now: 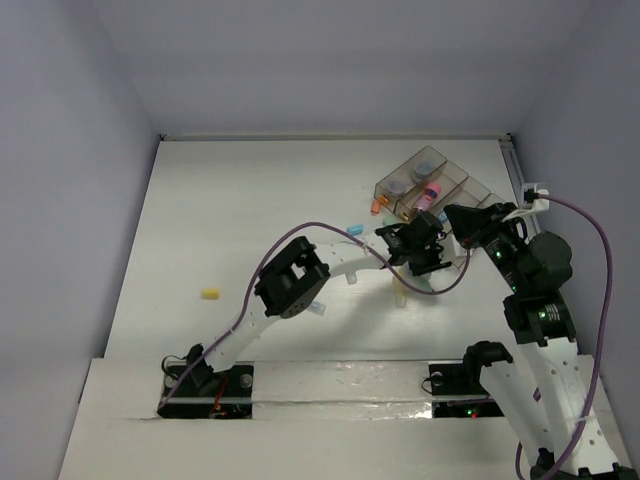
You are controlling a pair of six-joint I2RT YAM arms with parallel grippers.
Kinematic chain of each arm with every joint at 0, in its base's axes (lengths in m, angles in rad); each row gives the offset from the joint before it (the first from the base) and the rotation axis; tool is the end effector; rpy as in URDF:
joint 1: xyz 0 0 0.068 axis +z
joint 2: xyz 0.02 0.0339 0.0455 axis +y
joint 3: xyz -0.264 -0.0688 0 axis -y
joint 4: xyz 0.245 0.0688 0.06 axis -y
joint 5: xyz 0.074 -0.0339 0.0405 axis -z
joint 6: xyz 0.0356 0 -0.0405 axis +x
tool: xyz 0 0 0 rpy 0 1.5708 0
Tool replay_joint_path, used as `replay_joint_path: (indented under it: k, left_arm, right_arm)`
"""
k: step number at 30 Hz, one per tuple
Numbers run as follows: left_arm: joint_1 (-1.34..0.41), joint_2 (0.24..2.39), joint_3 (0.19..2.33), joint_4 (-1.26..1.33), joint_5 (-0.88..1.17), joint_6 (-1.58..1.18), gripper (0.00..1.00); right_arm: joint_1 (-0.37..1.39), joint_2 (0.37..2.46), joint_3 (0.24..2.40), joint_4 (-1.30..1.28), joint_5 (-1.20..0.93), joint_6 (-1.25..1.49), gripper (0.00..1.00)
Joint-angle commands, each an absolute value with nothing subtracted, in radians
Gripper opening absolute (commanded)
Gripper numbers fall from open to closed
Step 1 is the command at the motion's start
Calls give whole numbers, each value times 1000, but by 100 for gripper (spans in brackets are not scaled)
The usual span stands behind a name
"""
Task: Sort the stationery into containers
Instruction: Pick up the stationery from the center of the board, then place the stationery in the storage box.
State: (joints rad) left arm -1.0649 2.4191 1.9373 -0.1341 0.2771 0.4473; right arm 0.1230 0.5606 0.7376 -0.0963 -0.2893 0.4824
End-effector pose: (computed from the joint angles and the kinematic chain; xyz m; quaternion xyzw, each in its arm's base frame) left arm 0.2586 -0.4870 0.1652 0.6497 0.5964 -0.2552 0.3963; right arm 0.1325 0.0266 0.3648 0.0157 0.6791 0.3101 0.6652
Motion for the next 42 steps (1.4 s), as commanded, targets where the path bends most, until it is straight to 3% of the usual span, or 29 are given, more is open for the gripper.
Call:
replay_joint_path:
  k: [1,10,17,21,25,36,42]
  left_arm:
    - [-1062,2395,1911,-138,278,460,25]
    - [-1062,2263,1740,26,207,422,0]
    - [-1062,2043,1554,241,161,367,0]
    - [-1049,1994,1554,282,164,321,0]
    - [-1003,2009,1629,324,190,218,0]
    - [-983,2331,2113,216,86,11,0]
    - [-974,2453,2250,193,107,-26,3]
  right_arm:
    - [118,557,741,-35,-296,472,19]
    - [118,552,735,-37,-267,469,19]
    - [118,538,719,-40,-204,471,20]
    - [118,532,713,-40,-196,471,20]
    - [118,525,706,-37,-186,472,20]
    - [118,411,683,-45,-81,491,20]
    - [118,350,672,-43,-32,494,21]
